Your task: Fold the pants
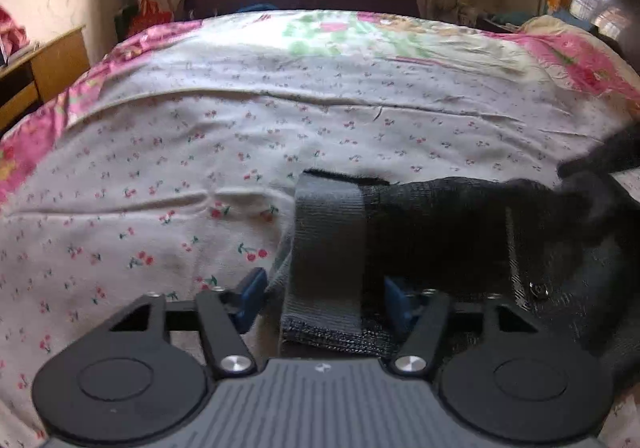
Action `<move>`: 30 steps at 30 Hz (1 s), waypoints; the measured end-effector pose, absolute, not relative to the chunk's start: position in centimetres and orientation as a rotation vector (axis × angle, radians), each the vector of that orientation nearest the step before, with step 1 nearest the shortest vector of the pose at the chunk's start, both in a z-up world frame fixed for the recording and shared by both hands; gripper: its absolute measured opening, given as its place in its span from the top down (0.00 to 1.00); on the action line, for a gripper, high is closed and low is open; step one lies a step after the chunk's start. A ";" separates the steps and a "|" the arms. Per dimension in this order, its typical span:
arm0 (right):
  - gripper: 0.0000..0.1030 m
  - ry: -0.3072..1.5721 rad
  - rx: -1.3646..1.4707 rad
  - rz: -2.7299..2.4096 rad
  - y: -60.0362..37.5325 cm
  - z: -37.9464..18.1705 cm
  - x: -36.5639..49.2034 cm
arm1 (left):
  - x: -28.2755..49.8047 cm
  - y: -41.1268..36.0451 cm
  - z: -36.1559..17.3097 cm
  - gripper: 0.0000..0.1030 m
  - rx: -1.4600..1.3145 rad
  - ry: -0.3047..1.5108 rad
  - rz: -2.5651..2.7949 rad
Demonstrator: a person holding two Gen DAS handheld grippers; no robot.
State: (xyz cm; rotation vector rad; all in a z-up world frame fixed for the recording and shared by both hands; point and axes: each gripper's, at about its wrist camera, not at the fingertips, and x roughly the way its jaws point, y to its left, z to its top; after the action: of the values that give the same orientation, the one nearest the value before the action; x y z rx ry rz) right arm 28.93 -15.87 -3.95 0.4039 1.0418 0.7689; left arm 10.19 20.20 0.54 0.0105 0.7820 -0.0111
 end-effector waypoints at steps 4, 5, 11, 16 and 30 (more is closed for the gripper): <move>0.93 0.974 0.462 0.630 -17.8 -3.2 29.4 | 10.2 21.0 0.3 0.31 -0.023 0.796 -0.029; 0.93 0.974 0.446 0.656 -17.6 -2.6 28.9 | 10.3 21.1 0.4 0.31 -0.030 0.801 -0.033; 0.45 0.942 0.209 0.972 -10.9 1.1 25.3 | 9.1 21.1 1.0 0.25 -0.022 0.780 -0.018; 0.34 0.948 -0.005 1.194 -1.9 1.0 24.8 | 8.0 22.4 0.7 0.20 -0.112 0.805 -0.027; 0.24 0.957 -0.343 1.252 5.3 -0.3 23.7 | 7.8 22.9 0.9 0.19 -0.052 0.741 -0.058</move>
State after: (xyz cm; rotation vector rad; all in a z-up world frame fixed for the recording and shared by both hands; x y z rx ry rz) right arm 23.67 5.30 -0.26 -0.3432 0.9569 1.2518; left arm 7.78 22.88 0.91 -0.0518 0.7415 -0.0580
